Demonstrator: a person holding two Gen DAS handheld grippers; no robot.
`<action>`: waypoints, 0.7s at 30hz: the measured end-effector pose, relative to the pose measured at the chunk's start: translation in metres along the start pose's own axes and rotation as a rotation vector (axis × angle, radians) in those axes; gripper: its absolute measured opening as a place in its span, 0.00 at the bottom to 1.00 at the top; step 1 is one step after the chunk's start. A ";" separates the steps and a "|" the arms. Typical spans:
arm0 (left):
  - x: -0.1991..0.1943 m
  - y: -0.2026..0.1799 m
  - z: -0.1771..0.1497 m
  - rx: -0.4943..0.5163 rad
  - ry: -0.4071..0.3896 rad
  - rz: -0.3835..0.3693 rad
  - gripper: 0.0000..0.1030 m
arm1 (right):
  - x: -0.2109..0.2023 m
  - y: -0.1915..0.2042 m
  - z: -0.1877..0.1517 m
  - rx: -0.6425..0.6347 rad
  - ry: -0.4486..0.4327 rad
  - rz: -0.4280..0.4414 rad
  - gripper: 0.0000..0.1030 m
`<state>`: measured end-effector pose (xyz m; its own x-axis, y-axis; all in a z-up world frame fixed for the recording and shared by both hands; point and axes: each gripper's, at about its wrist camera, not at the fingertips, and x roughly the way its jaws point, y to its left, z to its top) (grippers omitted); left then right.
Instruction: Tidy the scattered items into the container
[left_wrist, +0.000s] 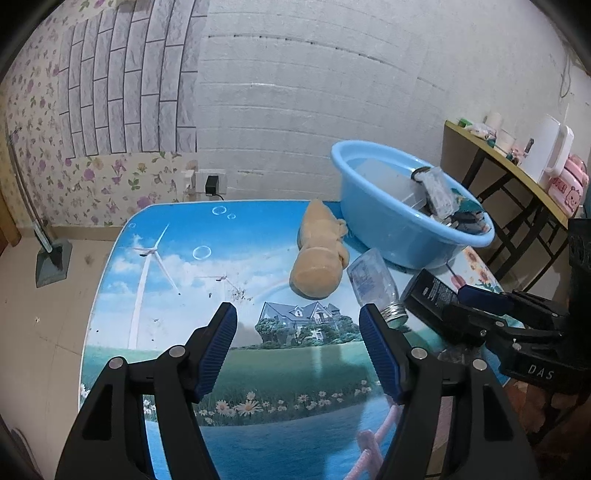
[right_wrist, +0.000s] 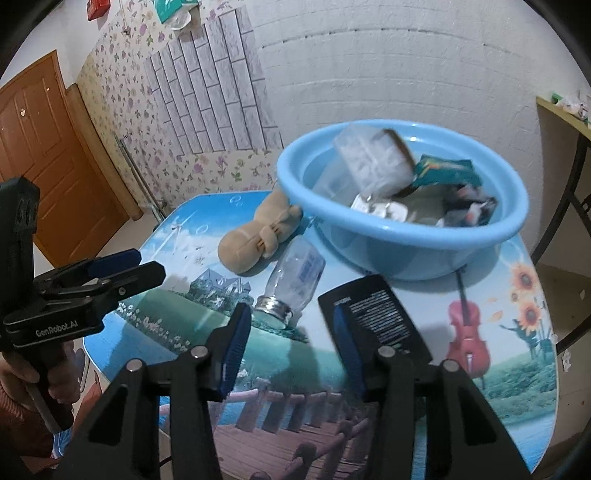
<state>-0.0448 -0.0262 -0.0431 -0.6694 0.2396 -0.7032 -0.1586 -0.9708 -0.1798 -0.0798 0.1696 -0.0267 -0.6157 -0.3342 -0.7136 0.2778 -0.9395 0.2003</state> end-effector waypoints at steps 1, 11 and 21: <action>0.003 0.001 0.000 0.000 0.006 -0.003 0.67 | 0.002 0.000 0.000 0.001 0.004 0.002 0.45; 0.042 -0.004 0.015 0.051 0.062 -0.018 0.67 | 0.032 0.016 0.005 -0.061 0.051 0.016 0.45; 0.086 -0.008 0.037 0.104 0.103 -0.058 0.67 | 0.057 0.019 0.009 -0.077 0.087 0.012 0.45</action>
<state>-0.1281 0.0022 -0.0770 -0.5796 0.2899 -0.7616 -0.2729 -0.9497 -0.1539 -0.1163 0.1323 -0.0572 -0.5466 -0.3347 -0.7676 0.3426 -0.9258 0.1598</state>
